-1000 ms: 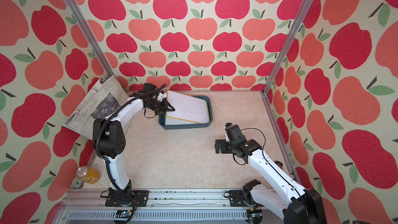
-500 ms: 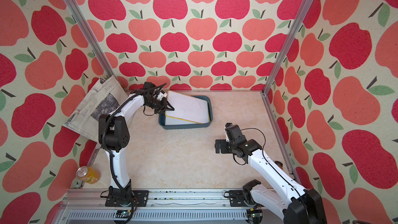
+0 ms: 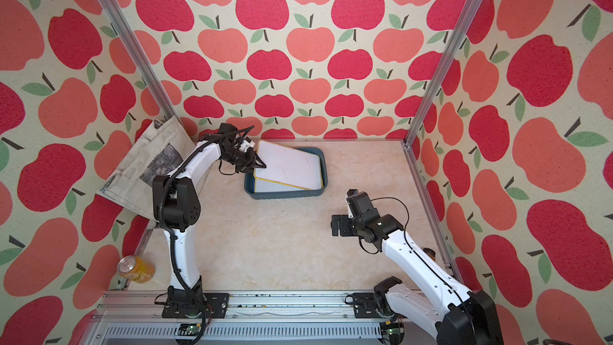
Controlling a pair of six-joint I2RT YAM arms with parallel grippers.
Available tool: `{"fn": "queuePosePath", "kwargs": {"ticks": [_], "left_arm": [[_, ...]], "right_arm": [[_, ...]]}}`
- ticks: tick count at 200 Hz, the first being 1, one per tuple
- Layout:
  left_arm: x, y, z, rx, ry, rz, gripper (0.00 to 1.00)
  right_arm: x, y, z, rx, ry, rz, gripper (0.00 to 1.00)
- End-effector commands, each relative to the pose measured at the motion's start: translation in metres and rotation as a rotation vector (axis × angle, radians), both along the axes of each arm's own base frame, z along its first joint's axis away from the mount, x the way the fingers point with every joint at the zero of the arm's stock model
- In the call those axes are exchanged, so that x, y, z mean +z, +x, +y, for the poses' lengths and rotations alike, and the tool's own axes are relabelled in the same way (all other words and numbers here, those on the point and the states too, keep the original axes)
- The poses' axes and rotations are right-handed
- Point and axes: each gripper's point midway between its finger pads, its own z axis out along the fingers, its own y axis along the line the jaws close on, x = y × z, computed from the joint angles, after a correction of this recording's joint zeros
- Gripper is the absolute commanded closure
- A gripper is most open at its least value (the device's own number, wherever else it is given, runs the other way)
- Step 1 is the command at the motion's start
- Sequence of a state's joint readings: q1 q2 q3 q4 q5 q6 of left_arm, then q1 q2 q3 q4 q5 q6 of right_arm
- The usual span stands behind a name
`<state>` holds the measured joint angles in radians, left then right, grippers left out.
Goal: Put the whiteboard into the storage box
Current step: Place the whiteboard in the storage box.
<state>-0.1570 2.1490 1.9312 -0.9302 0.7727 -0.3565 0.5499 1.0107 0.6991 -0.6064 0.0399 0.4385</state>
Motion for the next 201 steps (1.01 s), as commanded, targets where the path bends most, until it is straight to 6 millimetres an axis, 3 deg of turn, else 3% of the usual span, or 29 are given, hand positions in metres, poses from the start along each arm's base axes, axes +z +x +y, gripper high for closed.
{"fn": "queuePosePath", "kwargs": {"ticks": [1, 34, 89, 201], "left_arm": [[-0.003, -0.005, -0.001, -0.002, 0.004, 0.029, 0.73], [-0.011, -0.019, -0.007, -0.006, -0.003, 0.032, 0.75], [-0.018, -0.031, 0.001, 0.019, 0.016, 0.037, 0.75], [-0.023, -0.013, 0.016, 0.026, 0.149, 0.036, 0.70]], "right_arm": [[-0.002, -0.003, 0.002, 0.002, 0.009, 0.010, 0.01], [-0.005, -0.005, 0.001, -0.004, 0.012, 0.015, 0.01], [-0.006, -0.006, 0.000, -0.003, 0.009, 0.014, 0.01], [-0.005, -0.007, 0.003, -0.004, 0.030, 0.019, 0.01]]}}
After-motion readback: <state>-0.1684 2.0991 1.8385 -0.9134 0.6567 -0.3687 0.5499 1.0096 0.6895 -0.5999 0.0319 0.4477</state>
